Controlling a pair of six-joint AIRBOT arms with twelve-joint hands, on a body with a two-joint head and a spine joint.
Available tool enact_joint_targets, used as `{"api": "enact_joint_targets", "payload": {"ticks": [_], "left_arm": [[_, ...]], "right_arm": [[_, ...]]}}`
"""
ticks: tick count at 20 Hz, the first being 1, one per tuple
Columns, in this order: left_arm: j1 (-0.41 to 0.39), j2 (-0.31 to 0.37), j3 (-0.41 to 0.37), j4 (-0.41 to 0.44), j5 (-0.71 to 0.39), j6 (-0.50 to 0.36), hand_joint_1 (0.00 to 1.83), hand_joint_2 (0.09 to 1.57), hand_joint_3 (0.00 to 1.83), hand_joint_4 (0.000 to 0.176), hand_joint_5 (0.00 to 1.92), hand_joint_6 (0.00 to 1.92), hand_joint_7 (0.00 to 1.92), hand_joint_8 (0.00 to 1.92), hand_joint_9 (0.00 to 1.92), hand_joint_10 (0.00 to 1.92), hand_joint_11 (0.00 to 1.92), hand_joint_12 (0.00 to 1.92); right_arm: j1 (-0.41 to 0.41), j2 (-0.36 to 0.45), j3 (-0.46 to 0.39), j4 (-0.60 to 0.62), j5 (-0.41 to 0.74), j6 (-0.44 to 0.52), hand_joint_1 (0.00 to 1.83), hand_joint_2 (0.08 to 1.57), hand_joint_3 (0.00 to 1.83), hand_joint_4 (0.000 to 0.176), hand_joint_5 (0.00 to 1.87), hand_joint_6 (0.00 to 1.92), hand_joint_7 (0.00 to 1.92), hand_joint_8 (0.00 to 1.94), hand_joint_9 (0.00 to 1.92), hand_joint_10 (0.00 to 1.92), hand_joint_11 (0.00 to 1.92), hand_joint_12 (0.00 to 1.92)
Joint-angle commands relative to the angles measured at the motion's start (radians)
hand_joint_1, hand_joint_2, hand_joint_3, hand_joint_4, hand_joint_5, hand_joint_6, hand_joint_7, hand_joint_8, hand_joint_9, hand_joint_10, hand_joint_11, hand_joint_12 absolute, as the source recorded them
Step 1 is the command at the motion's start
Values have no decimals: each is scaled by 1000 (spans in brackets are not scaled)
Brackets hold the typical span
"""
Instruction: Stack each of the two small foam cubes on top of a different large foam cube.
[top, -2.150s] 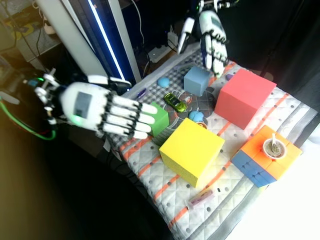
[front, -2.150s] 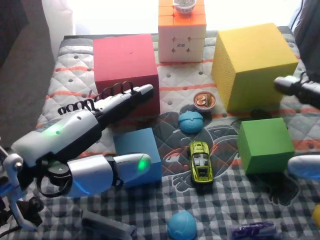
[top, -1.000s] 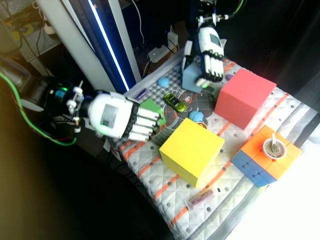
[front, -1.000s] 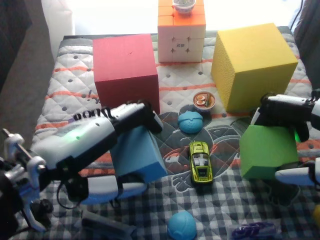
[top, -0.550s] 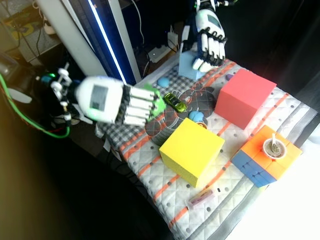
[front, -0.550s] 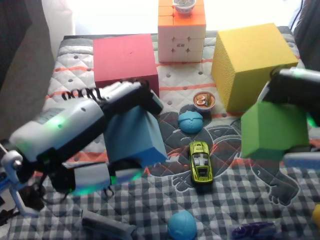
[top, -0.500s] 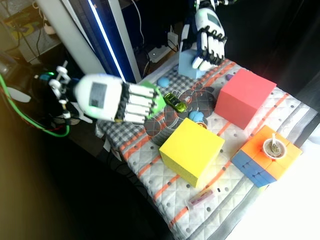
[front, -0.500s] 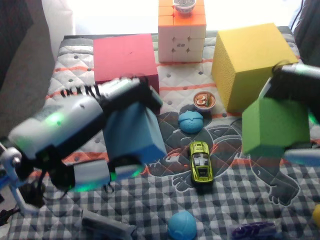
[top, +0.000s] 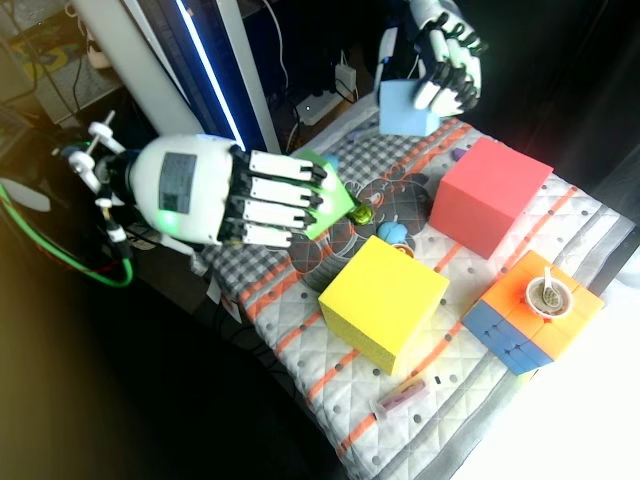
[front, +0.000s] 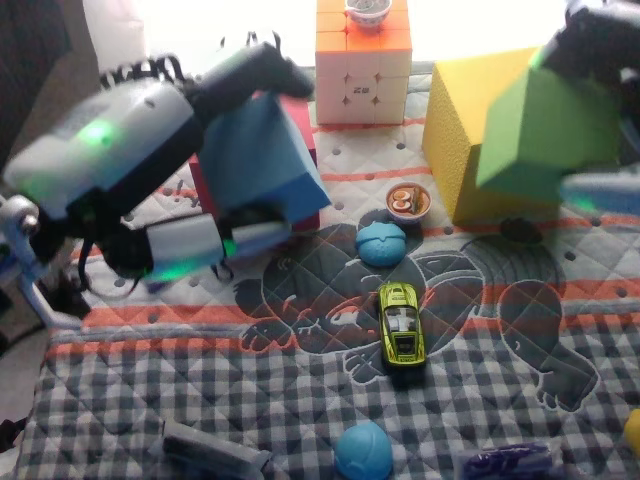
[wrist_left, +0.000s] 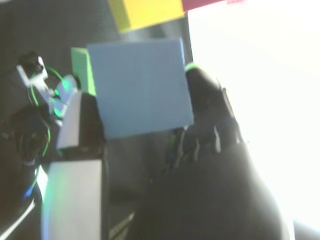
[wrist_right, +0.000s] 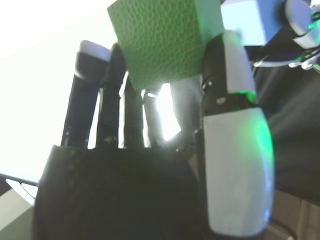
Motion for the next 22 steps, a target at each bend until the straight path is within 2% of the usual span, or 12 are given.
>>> {"api": "enact_joint_targets", "payload": {"ticks": [1, 2, 6, 9, 11, 12, 15, 17, 19, 20, 21, 22], "left_arm": [[-17, 6, 8, 4, -95, 4, 1282, 1196, 0, 0, 216, 549, 203, 744, 476, 1323, 679, 1615], [-28, 4, 24, -14, -83, 4, 1263, 1199, 0, 0, 204, 527, 203, 768, 523, 1344, 740, 1592], [-85, -10, 84, -78, -19, 8, 1266, 1187, 0, 0, 113, 1001, 175, 831, 121, 1220, 46, 1741], [-159, -37, 143, -101, 83, 28, 1307, 1166, 0, 0, 215, 1101, 204, 1018, 338, 1407, 414, 1801], [-197, -60, 163, -139, 128, 96, 1281, 1167, 0, 0, 207, 1082, 184, 1074, 291, 1435, 338, 1864], [-206, -69, 167, -169, 139, 146, 1240, 1192, 6, 0, 167, 1081, 130, 865, 162, 1326, 125, 1888], [-210, -99, 198, -210, 167, 168, 1284, 1213, 2, 0, 221, 935, 153, 905, 277, 1450, 350, 1830], [-208, -119, 218, -232, 182, 168, 1148, 1215, 0, 0, 240, 586, 246, 299, 197, 891, 175, 1744], [-201, -134, 236, -254, 197, 168, 751, 1231, 0, 0, 133, 217, 265, 41, 224, 448, 8, 1655], [-196, -137, 237, -255, 197, 168, 507, 1264, 2, 85, 69, 48, 53, 6, 36, 95, 0, 1030], [-195, -137, 237, -255, 197, 168, 507, 1264, 2, 85, 69, 48, 53, 6, 36, 95, 0, 1030], [-194, -137, 237, -255, 196, 168, 435, 1233, 0, 139, 13, 9, 10, 0, 6, 18, 0, 637]], "right_arm": [[19, 1, 9, 13, 89, 5, 1303, 1294, 0, 0, 481, 1579, 642, 1486, 755, 1617, 769, 1913], [51, -17, 33, 21, 50, 5, 1298, 1300, 1, 0, 466, 1629, 645, 1491, 722, 1615, 700, 1917], [97, -50, 100, 77, -7, 5, 1307, 1298, 0, 0, 466, 1566, 644, 1503, 748, 1647, 813, 1921], [112, -63, 143, 130, -42, 5, 1296, 1307, 2, 0, 457, 1610, 615, 1511, 724, 1652, 705, 1906], [119, -73, 164, 148, -65, 5, 1290, 1312, 1, 0, 461, 1622, 597, 1524, 711, 1653, 646, 1898], [129, -82, 177, 153, -83, 5, 1288, 1316, 2, 0, 459, 1616, 588, 1538, 700, 1673, 622, 1903], [165, -123, 216, 153, -153, 5, 1283, 1329, 2, 0, 426, 1669, 582, 1571, 675, 1678, 564, 1921], [179, -148, 237, 153, -190, 5, 1302, 1165, 0, 0, 310, 1276, 443, 1313, 455, 1577, 401, 1921], [190, -153, 255, 154, -224, 5, 1206, 1130, 0, 0, 180, 1043, 239, 1104, 294, 1511, 282, 1910], [192, -155, 259, 153, -243, 5, 907, 1184, 2, 0, 7, 770, 51, 671, 64, 1291, 106, 1878], [192, -155, 260, 153, -248, 5, 907, 1184, 2, 0, 7, 770, 51, 671, 64, 1291, 106, 1878], [192, -153, 260, 153, -249, 5, 706, 1168, 0, 0, 1, 315, 9, 208, 12, 941, 20, 1744]]}}
